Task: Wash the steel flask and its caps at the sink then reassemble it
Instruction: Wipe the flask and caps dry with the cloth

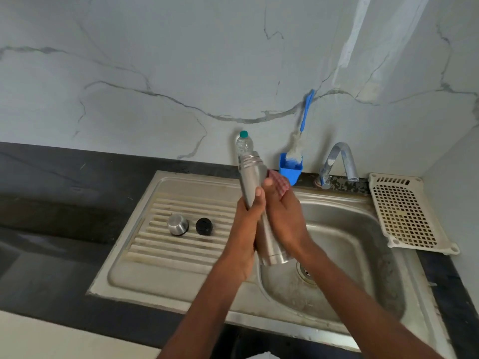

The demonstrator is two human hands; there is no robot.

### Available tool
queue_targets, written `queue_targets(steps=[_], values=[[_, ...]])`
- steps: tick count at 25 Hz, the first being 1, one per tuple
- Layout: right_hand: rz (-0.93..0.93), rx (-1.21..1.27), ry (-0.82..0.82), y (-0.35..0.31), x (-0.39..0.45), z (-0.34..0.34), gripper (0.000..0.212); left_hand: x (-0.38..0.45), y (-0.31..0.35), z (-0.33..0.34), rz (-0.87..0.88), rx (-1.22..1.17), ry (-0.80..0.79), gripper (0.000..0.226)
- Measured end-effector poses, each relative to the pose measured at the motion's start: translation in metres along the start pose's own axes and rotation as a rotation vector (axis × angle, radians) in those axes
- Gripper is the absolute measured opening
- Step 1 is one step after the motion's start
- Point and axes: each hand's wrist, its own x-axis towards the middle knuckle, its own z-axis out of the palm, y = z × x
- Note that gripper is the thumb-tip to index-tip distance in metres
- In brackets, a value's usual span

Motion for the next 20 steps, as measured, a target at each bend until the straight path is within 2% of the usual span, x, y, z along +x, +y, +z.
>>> queue_targets(steps=[2,4,6,8,10,12,14,16,20], values=[[-0.062,-0.134,-0.126,0.008,-0.013,0.004,0.046,0.009,0.003,-0.008,-0.031,-0.178,0.134,0.064],[-0.016,-0.075,-0.198,0.022,-0.029,0.01,0.043,0.019,0.009,-0.024,0.014,-0.33,0.287,0.067],[0.188,0.253,-0.141,0.018,-0.036,0.021,0.041,0.029,0.011,-0.033,0.086,-0.451,0.386,0.075],[0.481,0.768,-0.066,0.011,-0.029,0.034,0.046,0.035,0.014,-0.036,0.12,-0.582,0.369,0.087],[0.66,1.001,-0.032,0.011,-0.021,0.043,0.05,0.035,0.014,-0.045,0.184,-0.564,0.327,0.088],[0.736,0.977,-0.078,0.014,-0.021,0.053,0.054,0.03,0.013,-0.059,0.294,-0.348,0.307,0.085],[0.762,0.862,-0.126,0.024,-0.025,0.065,0.047,0.027,0.009,-0.08,0.384,-0.129,0.312,0.094],[0.733,0.706,-0.189,0.035,-0.027,0.074,0.04,0.03,0.011,-0.109,0.431,-0.049,0.328,0.1],[0.651,0.455,-0.197,0.038,-0.018,0.098,0.032,0.037,0.024,-0.191,0.465,0.285,0.518,0.091]])
